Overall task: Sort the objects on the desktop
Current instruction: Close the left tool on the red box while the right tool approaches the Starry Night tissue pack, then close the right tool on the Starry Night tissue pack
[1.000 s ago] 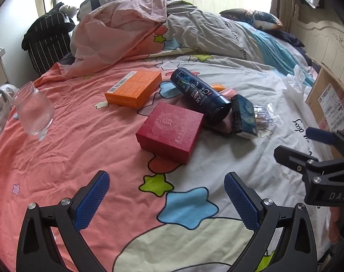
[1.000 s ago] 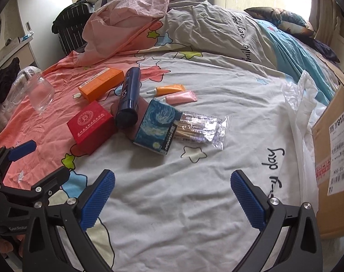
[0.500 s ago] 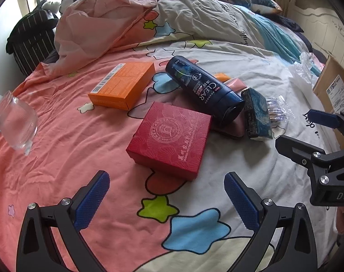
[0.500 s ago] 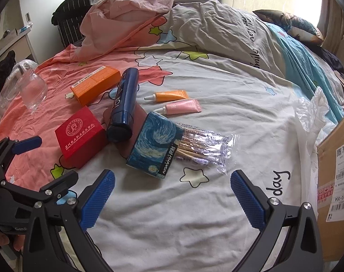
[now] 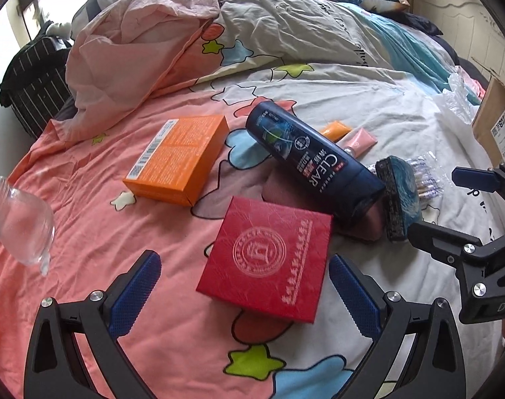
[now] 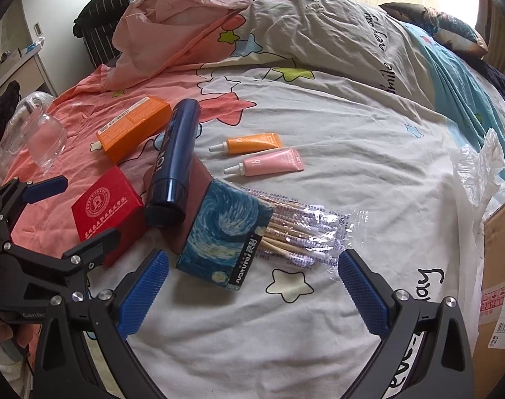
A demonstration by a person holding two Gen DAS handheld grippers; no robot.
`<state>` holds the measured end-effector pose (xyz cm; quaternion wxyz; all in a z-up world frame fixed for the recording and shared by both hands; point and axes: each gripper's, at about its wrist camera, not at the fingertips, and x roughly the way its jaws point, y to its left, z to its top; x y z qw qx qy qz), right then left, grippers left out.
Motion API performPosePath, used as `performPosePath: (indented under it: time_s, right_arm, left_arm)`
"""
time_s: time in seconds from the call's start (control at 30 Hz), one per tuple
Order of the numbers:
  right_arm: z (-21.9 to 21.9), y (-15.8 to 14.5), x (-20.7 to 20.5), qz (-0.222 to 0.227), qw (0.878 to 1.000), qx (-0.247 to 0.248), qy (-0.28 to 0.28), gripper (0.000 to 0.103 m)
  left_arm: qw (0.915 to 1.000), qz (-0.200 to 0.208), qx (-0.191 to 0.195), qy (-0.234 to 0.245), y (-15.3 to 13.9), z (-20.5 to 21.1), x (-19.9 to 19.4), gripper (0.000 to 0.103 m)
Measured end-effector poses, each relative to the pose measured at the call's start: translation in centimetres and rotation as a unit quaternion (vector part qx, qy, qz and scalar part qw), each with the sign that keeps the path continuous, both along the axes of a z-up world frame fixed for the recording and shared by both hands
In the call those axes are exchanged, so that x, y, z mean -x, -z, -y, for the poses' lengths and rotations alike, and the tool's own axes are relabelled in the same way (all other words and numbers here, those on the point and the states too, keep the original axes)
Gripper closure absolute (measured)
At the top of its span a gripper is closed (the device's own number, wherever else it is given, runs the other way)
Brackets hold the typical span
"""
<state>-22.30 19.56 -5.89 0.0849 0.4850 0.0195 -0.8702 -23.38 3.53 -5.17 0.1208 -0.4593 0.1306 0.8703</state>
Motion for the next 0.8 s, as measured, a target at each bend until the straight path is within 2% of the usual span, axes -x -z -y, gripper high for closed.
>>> performPosePath:
  time_s: [0.5, 0.57, 0.67, 0.8]
  right_arm:
    - [-0.4, 0.4, 0.6, -0.006, 1.0, 0.0, 0.006, 0.001]
    - [-0.4, 0.4, 0.7, -0.007, 1.0, 0.001, 0.007, 0.001]
    - [-0.6, 0.5, 0.7, -0.009, 1.0, 0.003, 0.008, 0.001]
    - [-0.7, 0.6, 0.8, -0.009, 1.0, 0.008, 0.01, 0.001]
  left_arm:
    - [0.9988, 0.042, 0.015, 0.018, 2.6, -0.6, 1.7, 0.0]
    - [0.9987, 0.044, 0.015, 0.022, 2.5, -0.7, 1.6, 0.004]
    - [0.9983, 0.047, 0.014, 0.03, 2.3, -0.9, 1.2, 0.023]
    - [0.9976, 0.05, 0.015, 0.044, 1.8, -1.2, 0.6, 0.025]
